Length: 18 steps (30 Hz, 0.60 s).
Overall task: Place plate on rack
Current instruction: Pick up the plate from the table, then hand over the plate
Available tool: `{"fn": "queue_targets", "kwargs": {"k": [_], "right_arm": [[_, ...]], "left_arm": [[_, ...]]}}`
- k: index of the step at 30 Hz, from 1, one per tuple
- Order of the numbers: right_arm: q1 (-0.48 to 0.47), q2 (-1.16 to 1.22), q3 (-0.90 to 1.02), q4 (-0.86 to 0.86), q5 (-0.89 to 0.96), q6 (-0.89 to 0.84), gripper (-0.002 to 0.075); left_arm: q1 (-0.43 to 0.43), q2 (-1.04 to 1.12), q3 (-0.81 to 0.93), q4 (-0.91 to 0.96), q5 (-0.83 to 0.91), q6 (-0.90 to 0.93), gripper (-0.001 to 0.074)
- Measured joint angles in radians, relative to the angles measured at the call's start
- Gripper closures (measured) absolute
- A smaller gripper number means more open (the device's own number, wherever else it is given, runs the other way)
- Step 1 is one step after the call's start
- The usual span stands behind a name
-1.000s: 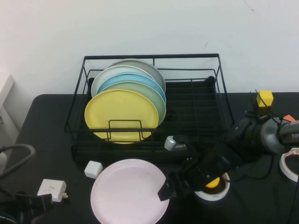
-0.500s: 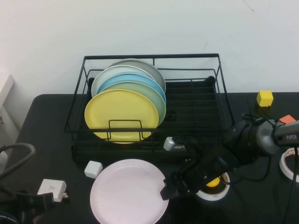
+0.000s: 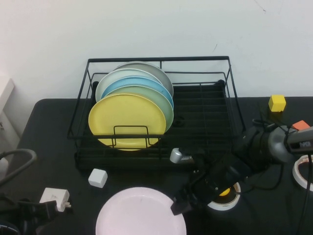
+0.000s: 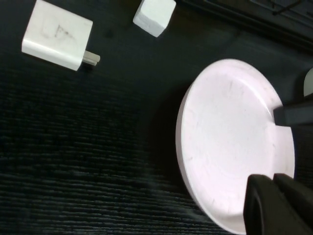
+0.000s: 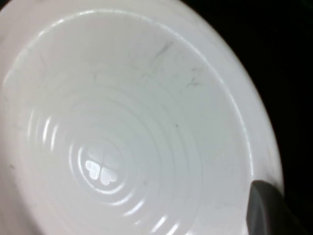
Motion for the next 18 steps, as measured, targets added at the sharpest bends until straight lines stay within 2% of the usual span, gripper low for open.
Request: {"fn": "queue_targets", "kwargs": {"k": [6, 12, 15, 18], "right_arm": [[0.002, -0.079, 0.002, -0.030, 0.017, 0.000, 0.0715], [0.051, -0.231, 0.008, -0.205, 0.053, 0.033, 0.0715], [0.068, -0.325, 0.010, -0.297, 0.068, 0.073, 0.0715], [0.070, -0.426, 0.012, -0.328, 0.069, 0.084, 0.0715]], "left_arm": [[0.000, 0.000, 0.000, -0.018, 0.000, 0.000, 0.0736], [0.000, 0.000, 0.000, -0.129, 0.002, -0.021, 0.0731], [0.000, 0.000, 0.000, -0.228, 0.006, 0.003, 0.0653], [0.000, 0.000, 0.000, -0.369, 0.034, 0.085, 0.0469]]}}
